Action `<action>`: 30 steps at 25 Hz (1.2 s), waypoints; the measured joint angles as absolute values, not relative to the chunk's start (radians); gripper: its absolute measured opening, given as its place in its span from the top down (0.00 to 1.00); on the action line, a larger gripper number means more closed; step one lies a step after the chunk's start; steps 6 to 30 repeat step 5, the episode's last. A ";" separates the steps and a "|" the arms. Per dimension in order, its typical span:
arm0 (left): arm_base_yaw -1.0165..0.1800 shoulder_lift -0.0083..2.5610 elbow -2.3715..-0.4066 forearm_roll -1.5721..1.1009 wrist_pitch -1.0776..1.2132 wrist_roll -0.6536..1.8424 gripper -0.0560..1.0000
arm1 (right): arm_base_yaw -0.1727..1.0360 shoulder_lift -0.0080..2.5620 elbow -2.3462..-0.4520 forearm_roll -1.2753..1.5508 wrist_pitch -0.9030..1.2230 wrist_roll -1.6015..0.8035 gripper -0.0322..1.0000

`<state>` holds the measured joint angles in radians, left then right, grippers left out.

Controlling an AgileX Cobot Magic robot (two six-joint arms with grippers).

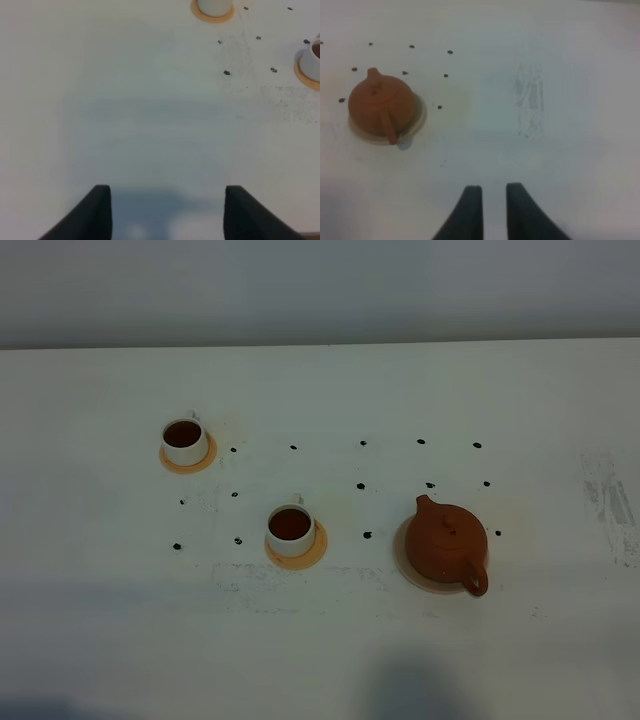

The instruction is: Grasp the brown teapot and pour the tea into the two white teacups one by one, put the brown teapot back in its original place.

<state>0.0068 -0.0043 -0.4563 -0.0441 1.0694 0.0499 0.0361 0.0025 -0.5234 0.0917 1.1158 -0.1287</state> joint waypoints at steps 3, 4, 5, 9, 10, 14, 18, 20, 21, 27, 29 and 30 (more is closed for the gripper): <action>0.007 -0.004 -0.456 -0.044 1.069 0.050 0.49 | 0.036 0.002 -0.523 0.092 1.116 -0.129 0.83; 0.007 -0.004 -0.456 -0.044 1.069 0.050 0.49 | 0.036 0.002 -0.523 0.092 1.116 -0.129 0.83; 0.007 -0.004 -0.456 -0.044 1.069 0.050 0.49 | 0.036 0.002 -0.523 0.092 1.116 -0.129 0.83; 0.007 -0.004 -0.456 -0.044 1.069 0.050 0.49 | 0.036 0.002 -0.523 0.092 1.116 -0.129 0.83; 0.007 -0.004 -0.456 -0.044 1.069 0.050 0.49 | 0.036 0.002 -0.523 0.092 1.116 -0.129 0.83; 0.007 -0.004 -0.456 -0.044 1.069 0.050 0.49 | 0.036 0.002 -0.523 0.092 1.116 -0.129 0.83; 0.007 -0.004 -0.456 -0.044 1.069 0.050 0.49 | 0.036 0.002 -0.523 0.092 1.116 -0.129 0.83; 0.007 -0.004 -0.456 -0.044 1.069 0.050 0.49 | 0.036 0.002 -0.523 0.092 1.116 -0.129 0.83; 0.007 -0.004 -0.456 -0.044 1.069 0.050 0.49 | 0.036 0.002 -0.523 0.092 1.116 -0.129 0.83; 0.007 -0.004 -0.456 -0.044 1.069 0.050 0.49 | 0.036 0.002 -0.523 0.092 1.116 -0.129 0.83; 0.007 -0.004 -0.456 -0.044 1.069 0.050 0.49 | 0.036 0.002 -0.523 0.092 1.116 -0.129 0.83; 0.007 -0.004 -0.456 -0.044 1.069 0.050 0.49 | 0.036 0.002 -0.523 0.092 1.116 -0.129 0.83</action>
